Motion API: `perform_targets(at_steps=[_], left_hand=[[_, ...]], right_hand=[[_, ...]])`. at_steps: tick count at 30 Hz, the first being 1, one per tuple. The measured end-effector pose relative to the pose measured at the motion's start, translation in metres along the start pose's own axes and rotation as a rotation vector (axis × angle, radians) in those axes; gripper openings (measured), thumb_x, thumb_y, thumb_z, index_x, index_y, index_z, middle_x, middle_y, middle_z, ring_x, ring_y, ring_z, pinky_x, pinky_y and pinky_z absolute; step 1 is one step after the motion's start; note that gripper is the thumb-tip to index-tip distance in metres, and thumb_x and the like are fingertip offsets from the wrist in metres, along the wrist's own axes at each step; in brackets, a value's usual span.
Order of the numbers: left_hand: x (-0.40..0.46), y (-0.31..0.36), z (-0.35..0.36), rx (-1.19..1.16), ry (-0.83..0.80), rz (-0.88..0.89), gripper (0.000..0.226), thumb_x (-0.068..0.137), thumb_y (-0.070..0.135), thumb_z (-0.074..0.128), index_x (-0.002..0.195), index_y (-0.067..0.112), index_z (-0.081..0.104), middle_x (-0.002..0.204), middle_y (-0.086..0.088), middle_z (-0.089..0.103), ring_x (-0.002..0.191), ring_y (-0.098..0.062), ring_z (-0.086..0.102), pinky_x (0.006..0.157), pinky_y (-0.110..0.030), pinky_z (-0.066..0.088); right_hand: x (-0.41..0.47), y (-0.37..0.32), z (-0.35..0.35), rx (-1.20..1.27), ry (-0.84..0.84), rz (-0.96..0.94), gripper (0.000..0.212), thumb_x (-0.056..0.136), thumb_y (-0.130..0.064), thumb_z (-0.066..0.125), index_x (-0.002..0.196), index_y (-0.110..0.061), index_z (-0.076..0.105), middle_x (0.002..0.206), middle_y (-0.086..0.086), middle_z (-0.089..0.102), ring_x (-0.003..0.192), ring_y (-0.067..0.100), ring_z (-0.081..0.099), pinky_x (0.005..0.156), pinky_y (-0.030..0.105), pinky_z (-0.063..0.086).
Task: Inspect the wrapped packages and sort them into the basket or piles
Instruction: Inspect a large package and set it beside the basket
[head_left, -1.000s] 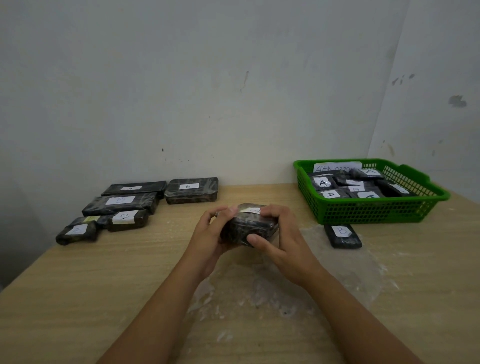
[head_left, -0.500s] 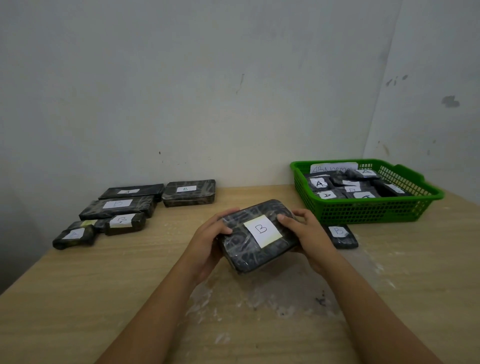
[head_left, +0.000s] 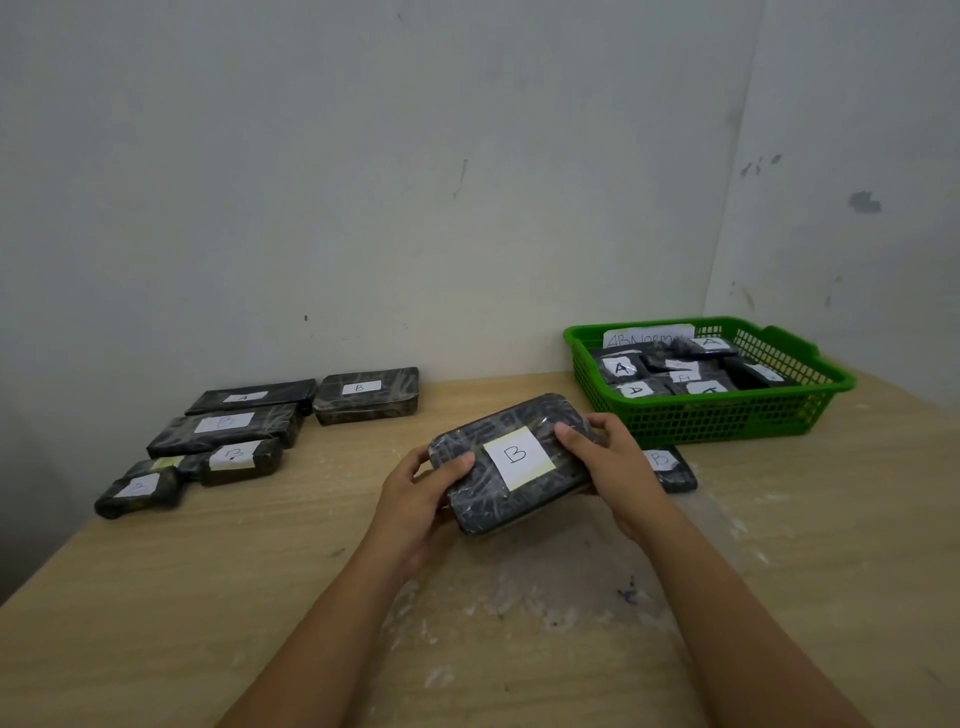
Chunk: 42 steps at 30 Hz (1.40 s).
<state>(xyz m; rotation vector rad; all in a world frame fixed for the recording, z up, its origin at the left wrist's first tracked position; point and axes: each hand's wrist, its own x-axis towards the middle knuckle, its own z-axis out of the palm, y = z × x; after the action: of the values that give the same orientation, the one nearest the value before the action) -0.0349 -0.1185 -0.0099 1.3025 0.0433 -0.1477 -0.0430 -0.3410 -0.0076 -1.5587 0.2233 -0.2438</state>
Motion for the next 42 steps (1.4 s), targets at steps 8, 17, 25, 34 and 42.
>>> perform_targets(at_steps=[8,17,25,34,42], left_hand=[[-0.013,-0.004,0.03,0.049,-0.091,0.044,0.04,0.086,0.016,0.079,0.123,0.011,0.064,0.11,-0.011,0.078,0.096,-0.03,0.076,0.064,-0.034,0.06],[-0.007,-0.02,0.119,0.308,-0.203,0.075,0.037,0.091,0.045,0.073,0.118,0.024,0.06,0.108,-0.003,0.074,0.094,-0.018,0.073,0.083,-0.039,0.057],[0.031,-0.041,0.101,0.762,-0.002,0.383,0.027,0.097,0.057,0.059,0.109,0.034,0.066,0.115,0.008,0.069,0.107,-0.013,0.064,0.084,-0.025,0.046],[0.052,-0.066,0.08,1.519,-0.041,0.313,0.057,0.094,0.073,0.043,0.143,0.044,0.05,0.163,0.006,0.035,0.152,-0.022,0.026,0.12,-0.053,0.02],[0.049,-0.066,0.08,1.566,-0.073,0.304,0.06,0.098,0.072,0.034,0.151,0.044,0.04,0.167,0.004,0.028,0.155,-0.028,0.02,0.122,-0.054,0.017]], right_hand=[[-0.028,-0.014,-0.058,-0.035,-0.048,0.091,0.026,0.096,-0.031,0.071,0.118,-0.019,0.064,0.108,0.013,0.07,0.09,0.027,0.072,0.071,0.043,0.064],[-0.037,-0.013,-0.151,0.013,0.177,0.042,0.024,0.098,-0.023,0.068,0.117,-0.009,0.067,0.107,0.014,0.071,0.083,0.02,0.07,0.059,0.033,0.059],[-0.018,-0.004,-0.236,-0.048,0.381,0.053,0.024,0.099,-0.022,0.067,0.116,-0.006,0.067,0.102,0.015,0.068,0.078,0.026,0.068,0.059,0.035,0.06],[0.01,0.015,-0.269,-0.275,0.575,0.104,0.04,0.085,-0.053,0.07,0.11,-0.021,0.07,0.117,0.011,0.069,0.108,0.031,0.066,0.09,0.052,0.059],[0.013,0.019,-0.261,-0.53,0.591,0.121,0.041,0.103,-0.038,0.054,0.129,-0.008,0.066,0.133,0.016,0.065,0.128,0.035,0.054,0.099,0.035,0.042]])
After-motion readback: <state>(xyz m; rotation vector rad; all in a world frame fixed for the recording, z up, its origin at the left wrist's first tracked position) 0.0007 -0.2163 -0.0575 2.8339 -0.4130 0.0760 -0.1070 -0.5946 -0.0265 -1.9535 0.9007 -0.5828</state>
